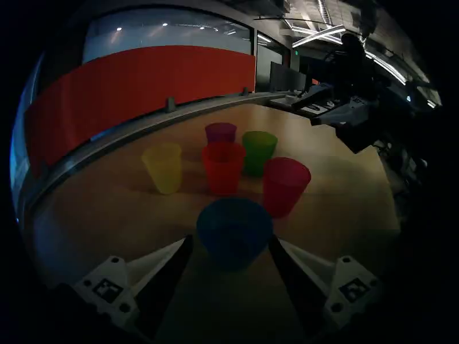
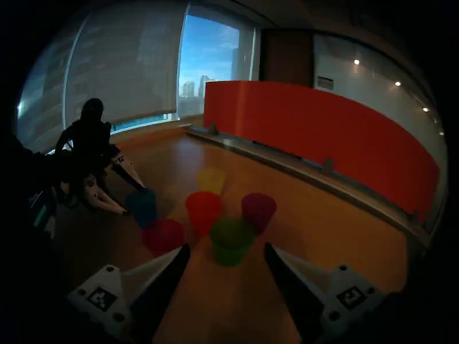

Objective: Pour water

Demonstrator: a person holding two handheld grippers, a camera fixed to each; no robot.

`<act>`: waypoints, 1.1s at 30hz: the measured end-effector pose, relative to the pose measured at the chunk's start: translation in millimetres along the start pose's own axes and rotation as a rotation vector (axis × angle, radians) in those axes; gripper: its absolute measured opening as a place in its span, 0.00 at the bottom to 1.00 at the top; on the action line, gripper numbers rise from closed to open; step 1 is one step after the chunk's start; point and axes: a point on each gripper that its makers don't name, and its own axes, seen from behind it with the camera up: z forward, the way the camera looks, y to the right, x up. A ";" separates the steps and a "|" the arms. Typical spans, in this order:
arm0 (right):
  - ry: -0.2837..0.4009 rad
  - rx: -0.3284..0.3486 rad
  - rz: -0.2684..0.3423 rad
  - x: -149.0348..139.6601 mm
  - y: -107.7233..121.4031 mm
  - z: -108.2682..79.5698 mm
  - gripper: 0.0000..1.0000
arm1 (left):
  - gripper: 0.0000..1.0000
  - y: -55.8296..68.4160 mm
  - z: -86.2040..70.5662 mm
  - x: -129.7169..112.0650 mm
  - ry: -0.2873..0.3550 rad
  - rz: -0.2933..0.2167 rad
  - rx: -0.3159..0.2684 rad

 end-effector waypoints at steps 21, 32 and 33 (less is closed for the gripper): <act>-0.011 0.010 0.012 -6.7 3.9 7.3 1.00 | 0.87 1.3 18.5 4.4 -0.006 0.016 -0.002; -0.026 0.016 0.015 -13.7 4.0 15.6 0.99 | 0.86 -0.9 18.1 4.8 -0.010 0.020 -0.001; -0.028 0.017 0.015 -14.8 3.9 16.8 0.99 | 0.86 -1.2 17.9 5.0 -0.009 0.021 0.001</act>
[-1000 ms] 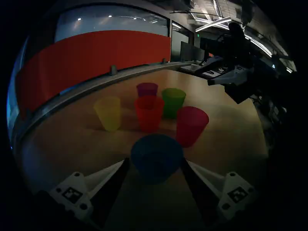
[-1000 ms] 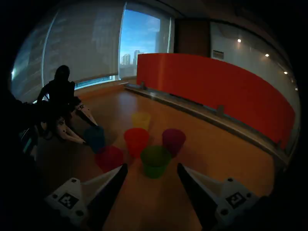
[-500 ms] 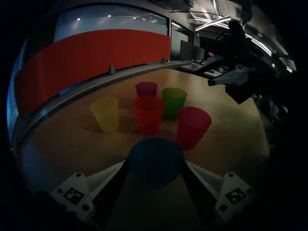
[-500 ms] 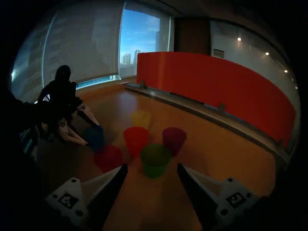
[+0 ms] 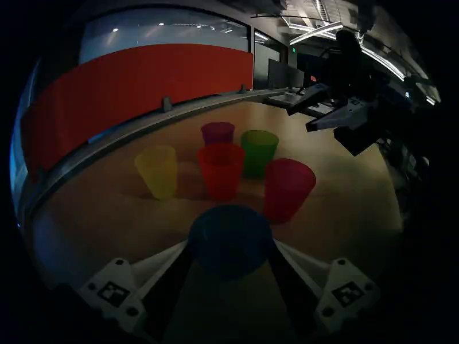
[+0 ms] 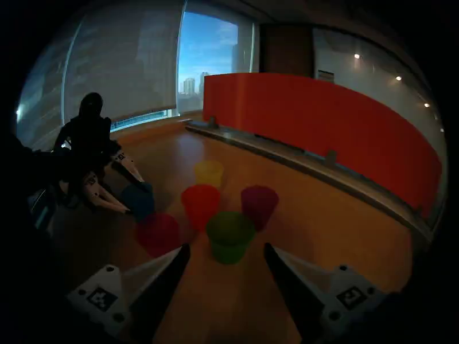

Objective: Pour water

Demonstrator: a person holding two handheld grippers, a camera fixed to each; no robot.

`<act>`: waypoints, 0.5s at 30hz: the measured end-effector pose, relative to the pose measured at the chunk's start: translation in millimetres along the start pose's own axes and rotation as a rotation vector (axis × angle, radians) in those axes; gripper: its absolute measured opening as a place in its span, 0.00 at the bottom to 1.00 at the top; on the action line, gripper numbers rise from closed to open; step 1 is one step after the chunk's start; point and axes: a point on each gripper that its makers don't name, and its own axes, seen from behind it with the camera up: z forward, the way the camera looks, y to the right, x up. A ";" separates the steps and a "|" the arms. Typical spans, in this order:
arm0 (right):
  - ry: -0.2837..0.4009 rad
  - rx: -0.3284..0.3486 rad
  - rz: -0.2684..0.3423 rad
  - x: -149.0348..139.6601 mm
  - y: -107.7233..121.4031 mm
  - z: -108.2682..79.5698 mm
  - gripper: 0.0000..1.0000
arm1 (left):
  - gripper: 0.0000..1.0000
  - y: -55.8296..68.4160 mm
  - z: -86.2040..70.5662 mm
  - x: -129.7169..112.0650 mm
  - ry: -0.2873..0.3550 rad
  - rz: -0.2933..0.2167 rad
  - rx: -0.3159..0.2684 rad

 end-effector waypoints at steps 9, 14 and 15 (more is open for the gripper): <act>-0.025 0.005 -0.004 -10.3 1.4 15.0 1.00 | 0.86 -2.0 -7.8 11.6 0.027 -0.004 0.002; -0.039 0.007 0.001 -16.8 3.9 25.9 1.00 | 0.86 -5.3 -16.6 23.9 0.053 -0.006 0.013; -0.042 0.007 0.001 -18.1 4.4 28.1 1.00 | 0.86 -5.7 -18.3 26.3 0.058 -0.008 0.014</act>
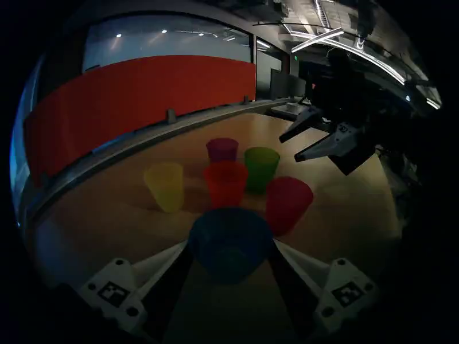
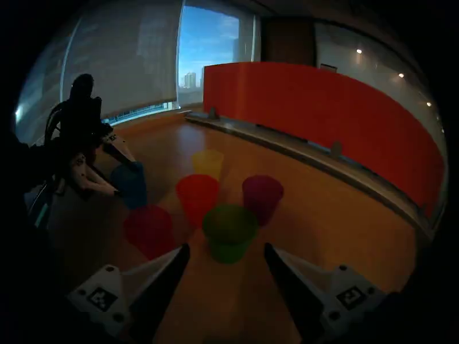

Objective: Pour water

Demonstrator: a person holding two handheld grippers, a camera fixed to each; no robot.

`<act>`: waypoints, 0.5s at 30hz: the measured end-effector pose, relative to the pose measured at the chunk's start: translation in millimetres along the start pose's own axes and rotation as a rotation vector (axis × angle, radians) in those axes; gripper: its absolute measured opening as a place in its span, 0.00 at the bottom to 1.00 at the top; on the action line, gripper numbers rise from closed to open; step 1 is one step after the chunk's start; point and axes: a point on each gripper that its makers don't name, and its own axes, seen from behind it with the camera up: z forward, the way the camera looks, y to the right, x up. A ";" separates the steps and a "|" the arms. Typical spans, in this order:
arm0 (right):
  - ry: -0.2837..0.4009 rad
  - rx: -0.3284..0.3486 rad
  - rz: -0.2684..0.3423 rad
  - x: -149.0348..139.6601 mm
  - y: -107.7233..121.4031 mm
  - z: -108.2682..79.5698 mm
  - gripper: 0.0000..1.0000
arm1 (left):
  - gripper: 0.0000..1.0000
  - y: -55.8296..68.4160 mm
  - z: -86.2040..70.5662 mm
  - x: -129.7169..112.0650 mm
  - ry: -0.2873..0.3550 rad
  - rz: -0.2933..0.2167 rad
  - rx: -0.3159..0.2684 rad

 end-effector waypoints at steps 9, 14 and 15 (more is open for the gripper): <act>-0.020 -0.004 -0.014 -8.9 4.5 21.2 0.99 | 0.86 -4.3 -14.2 23.6 0.059 -0.005 0.021; -0.032 -0.005 -0.024 -12.2 6.4 32.7 1.00 | 0.86 -6.7 -23.1 35.2 0.092 -0.006 0.037; -0.034 -0.005 -0.026 -12.6 6.5 34.9 1.00 | 0.86 -7.1 -24.8 37.0 0.098 -0.007 0.040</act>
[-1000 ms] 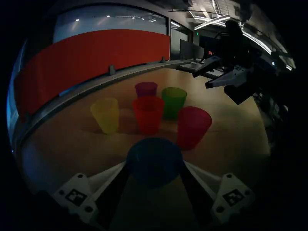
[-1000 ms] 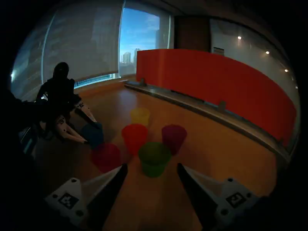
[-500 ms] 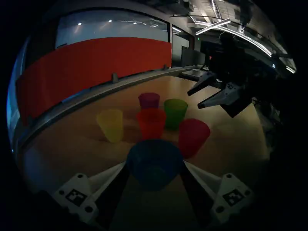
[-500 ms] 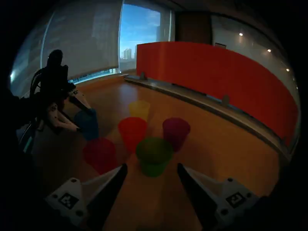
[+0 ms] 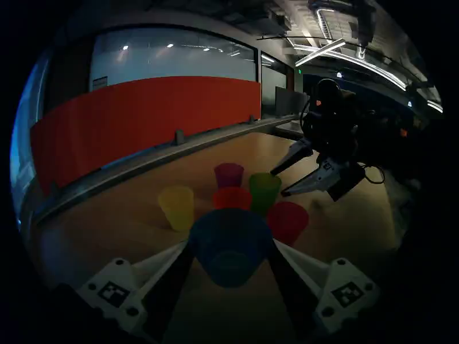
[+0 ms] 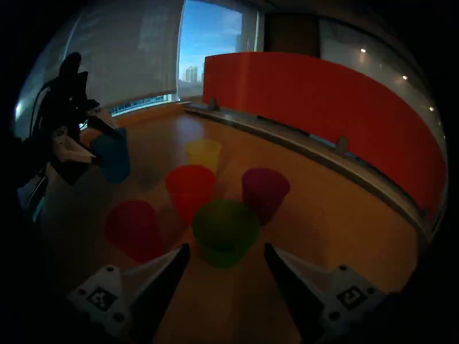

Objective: Pour water

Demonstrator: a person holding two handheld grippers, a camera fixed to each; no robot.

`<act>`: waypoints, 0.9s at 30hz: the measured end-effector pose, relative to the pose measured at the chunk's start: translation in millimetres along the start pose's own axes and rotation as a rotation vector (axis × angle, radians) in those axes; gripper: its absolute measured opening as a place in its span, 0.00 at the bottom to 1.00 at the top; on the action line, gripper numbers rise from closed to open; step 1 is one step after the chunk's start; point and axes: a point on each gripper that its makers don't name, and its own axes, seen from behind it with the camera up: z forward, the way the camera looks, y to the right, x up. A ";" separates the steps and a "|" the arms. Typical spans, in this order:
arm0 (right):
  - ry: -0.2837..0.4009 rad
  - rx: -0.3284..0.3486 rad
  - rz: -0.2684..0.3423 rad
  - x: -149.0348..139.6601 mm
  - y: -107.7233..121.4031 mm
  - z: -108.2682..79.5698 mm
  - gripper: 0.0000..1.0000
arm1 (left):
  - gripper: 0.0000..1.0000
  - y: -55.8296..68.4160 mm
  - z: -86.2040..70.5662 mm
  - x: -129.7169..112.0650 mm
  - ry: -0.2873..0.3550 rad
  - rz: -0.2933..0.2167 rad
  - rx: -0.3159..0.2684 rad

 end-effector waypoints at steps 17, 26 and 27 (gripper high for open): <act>-0.002 0.001 -0.005 8.2 3.7 30.4 1.00 | 0.86 -1.1 -19.2 16.1 0.057 -0.016 0.022; 0.001 -0.002 -0.022 8.7 3.1 37.6 0.93 | 0.86 -3.1 -21.6 16.2 0.067 -0.024 0.027; 0.003 -0.002 -0.022 8.8 2.9 37.9 0.92 | 0.86 -3.3 -21.7 16.2 0.068 -0.025 0.027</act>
